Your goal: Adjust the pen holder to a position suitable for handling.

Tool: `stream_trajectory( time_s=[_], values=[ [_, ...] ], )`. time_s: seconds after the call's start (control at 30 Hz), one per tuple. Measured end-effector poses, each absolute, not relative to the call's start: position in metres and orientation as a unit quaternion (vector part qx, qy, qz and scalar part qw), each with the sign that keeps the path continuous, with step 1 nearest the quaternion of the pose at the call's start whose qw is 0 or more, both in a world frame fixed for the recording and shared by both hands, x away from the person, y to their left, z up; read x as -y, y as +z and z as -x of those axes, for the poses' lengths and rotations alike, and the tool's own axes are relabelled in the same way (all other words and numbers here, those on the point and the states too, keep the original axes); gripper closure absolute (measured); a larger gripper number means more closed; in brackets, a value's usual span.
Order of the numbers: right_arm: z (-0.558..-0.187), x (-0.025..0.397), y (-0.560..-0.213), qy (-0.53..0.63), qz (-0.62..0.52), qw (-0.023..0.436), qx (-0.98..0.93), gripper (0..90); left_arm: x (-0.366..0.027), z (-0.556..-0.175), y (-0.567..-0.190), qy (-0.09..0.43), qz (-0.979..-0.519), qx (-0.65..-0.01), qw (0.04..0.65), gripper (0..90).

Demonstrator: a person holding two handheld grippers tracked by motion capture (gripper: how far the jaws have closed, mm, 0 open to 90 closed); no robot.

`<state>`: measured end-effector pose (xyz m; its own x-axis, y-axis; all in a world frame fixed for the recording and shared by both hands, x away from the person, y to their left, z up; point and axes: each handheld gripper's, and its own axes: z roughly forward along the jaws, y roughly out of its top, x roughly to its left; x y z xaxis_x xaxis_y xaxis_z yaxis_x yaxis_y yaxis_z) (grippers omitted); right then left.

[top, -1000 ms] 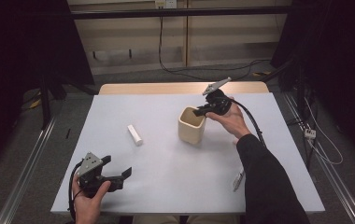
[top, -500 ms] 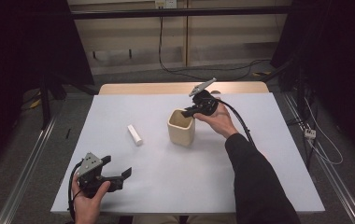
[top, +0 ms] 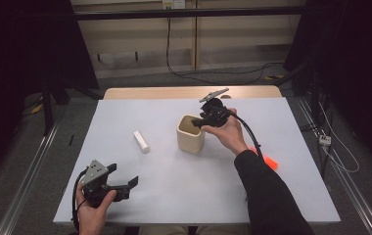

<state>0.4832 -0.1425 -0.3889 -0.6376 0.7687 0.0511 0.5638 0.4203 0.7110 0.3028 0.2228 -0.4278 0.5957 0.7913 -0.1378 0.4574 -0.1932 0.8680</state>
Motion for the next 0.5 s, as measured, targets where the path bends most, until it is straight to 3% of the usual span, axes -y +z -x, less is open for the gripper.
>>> stream_trajectory(
  time_s=[0.5],
  values=[
    [-0.459, 0.121, -0.389, 0.308, -0.546, 0.163, -0.762, 57.7, -0.223, -0.303, -0.428, 0.173, -0.753, -0.416, 0.479, 6.8]
  ],
)
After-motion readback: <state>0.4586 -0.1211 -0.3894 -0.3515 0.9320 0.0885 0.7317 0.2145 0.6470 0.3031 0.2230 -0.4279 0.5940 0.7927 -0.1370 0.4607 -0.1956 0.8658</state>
